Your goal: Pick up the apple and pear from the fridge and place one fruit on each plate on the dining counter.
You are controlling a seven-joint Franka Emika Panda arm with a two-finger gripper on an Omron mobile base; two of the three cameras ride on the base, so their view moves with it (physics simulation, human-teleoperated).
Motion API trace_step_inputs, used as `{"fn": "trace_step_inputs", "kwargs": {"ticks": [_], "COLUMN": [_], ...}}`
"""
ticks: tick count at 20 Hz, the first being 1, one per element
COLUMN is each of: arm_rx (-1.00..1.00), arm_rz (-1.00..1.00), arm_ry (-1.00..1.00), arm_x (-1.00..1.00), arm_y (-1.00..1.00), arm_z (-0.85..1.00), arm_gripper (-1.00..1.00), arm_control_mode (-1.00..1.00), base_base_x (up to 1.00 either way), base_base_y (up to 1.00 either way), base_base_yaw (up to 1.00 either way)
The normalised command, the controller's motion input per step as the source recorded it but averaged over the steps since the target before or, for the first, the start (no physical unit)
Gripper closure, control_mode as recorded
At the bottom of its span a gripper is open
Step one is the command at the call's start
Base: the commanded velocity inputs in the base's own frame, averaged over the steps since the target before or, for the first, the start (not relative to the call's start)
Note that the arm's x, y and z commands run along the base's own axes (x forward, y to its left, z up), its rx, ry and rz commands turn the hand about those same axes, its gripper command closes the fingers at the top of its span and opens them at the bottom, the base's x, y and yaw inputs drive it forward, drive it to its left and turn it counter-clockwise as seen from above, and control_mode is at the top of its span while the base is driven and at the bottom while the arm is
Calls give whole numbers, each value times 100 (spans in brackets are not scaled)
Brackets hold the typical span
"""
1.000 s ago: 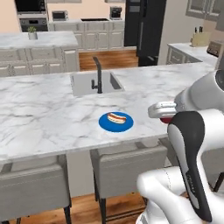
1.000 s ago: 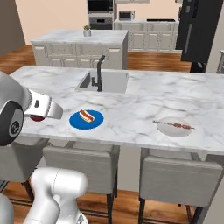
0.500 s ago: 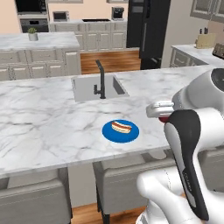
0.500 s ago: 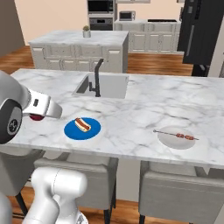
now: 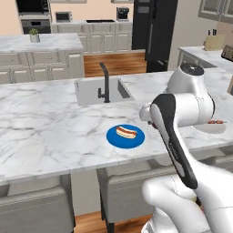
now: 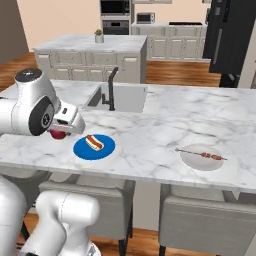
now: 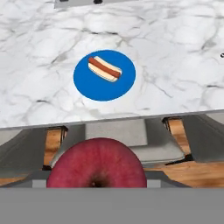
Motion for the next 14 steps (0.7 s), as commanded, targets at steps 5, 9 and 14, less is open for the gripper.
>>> {"fn": "trace_step_inputs", "kwargs": {"ticks": [5, 9, 14], "arm_rx": [-11, -2, 5], "arm_rz": [0, -3, 2], "arm_ry": [17, -1, -14], "arm_x": [99, 100, 35], "arm_y": [46, 16, -2], "arm_z": [-100, -100, -56], "arm_gripper": [100, 100, 100], "arm_control_mode": [-100, -100, -100], "base_base_x": [0, 0, 0], "base_base_y": [0, 0, 0], "base_base_yaw": [0, 0, 0]}}
